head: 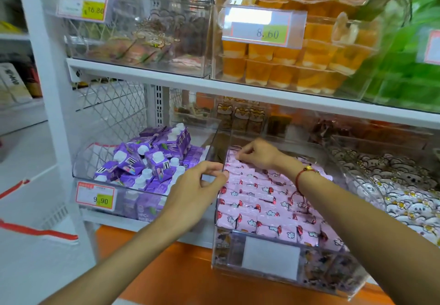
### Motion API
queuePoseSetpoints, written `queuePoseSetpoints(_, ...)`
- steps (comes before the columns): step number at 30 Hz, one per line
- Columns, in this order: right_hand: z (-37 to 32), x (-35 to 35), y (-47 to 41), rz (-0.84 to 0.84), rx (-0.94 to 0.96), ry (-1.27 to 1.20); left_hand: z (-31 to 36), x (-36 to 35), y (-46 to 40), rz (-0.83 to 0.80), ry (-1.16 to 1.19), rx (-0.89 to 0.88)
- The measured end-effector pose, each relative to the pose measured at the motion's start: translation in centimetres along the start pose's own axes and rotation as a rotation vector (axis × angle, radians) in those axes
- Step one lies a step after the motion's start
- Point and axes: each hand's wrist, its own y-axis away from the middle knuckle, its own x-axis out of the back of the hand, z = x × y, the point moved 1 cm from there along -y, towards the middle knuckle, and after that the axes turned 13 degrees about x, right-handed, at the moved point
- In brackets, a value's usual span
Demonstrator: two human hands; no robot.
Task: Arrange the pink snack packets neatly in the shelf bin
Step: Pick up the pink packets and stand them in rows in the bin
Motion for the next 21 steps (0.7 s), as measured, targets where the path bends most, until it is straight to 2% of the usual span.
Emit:
queuePoseSetpoints(3,-0.6,-0.8,0.1,0.107,0.206,0.419,0.0,0.1,0.2,-0.005,0.001,-0.006)
queuePoseSetpoints(5,-0.5,-1.0,0.3,0.169,0.251,0.429,0.1,0.1,0.3,-0.007,-0.004,-0.008)
queuePoseSetpoints(10,0.4,-1.2,0.9,0.321,0.143,0.221,0.1,0.1,0.4,-0.002,0.002,-0.012)
queuePoseSetpoints(14,-0.3,-0.7,0.9,0.545,0.084,0.002,0.1,0.0,0.4,-0.015,0.023,-0.009)
queuePoseSetpoints(21,-2.7,1.1,3.8,0.986,-0.133,-0.662,-0.1,0.0,0.3,0.026,0.001,-0.036)
